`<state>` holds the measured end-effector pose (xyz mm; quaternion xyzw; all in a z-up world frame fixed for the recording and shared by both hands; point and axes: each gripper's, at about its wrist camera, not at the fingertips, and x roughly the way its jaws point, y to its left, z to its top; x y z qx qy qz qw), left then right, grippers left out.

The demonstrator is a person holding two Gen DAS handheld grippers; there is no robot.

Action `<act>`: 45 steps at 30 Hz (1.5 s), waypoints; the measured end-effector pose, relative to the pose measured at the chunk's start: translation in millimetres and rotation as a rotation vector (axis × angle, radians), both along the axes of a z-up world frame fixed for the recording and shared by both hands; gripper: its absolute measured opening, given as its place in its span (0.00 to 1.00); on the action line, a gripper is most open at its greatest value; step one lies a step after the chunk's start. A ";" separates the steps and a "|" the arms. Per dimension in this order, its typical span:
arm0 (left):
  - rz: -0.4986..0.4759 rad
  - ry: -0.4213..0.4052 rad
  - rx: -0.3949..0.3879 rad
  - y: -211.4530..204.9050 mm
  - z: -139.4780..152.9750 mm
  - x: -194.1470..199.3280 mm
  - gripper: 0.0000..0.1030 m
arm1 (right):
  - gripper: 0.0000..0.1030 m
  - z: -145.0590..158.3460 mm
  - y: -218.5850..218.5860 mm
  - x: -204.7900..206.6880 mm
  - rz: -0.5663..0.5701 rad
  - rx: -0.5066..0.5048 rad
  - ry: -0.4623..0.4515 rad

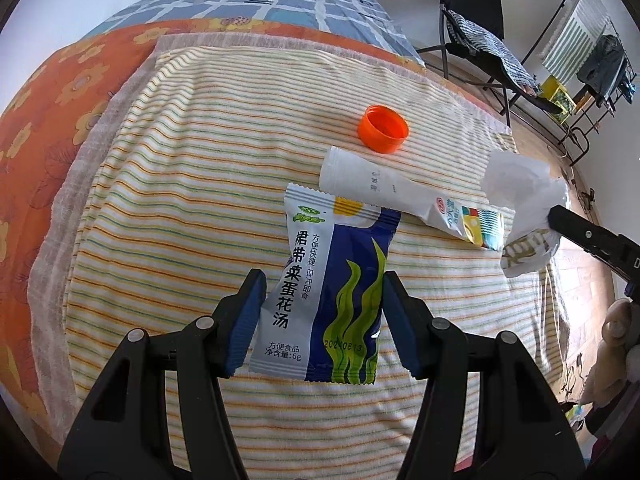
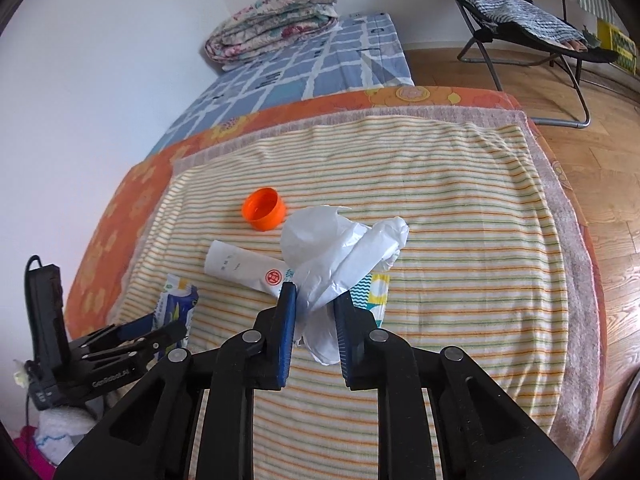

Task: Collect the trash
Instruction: 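Lift the snack packet with the left tool while the right tool carries the tissues to the basket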

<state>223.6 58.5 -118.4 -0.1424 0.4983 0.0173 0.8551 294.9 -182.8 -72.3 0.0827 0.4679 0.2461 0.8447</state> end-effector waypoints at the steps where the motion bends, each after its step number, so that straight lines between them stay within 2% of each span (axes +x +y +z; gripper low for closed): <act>1: -0.002 -0.003 0.000 -0.3 1.7 -1.4 0.58 | 0.17 3.3 -1.4 -3.5 0.004 0.000 -0.008; 13: -0.029 -0.073 -0.004 -3.8 38.8 -44.7 0.59 | 0.17 44.5 -12.5 -62.6 0.090 0.016 -0.107; 23: -0.064 -0.121 0.000 -12.8 60.1 -94.1 0.59 | 0.17 66.5 -10.1 -141.7 0.213 -0.002 -0.197; 28: -0.090 -0.119 -0.004 -19.5 60.0 -119.6 0.59 | 0.17 56.1 -4.2 -184.8 0.305 -0.033 -0.207; 33: -0.121 -0.118 0.025 -29.4 55.8 -147.1 0.59 | 0.17 36.5 -2.2 -220.6 0.382 -0.067 -0.195; 45: -0.169 -0.066 0.022 -52.2 29.8 -196.1 0.59 | 0.17 -14.5 4.3 -284.3 0.524 -0.081 -0.070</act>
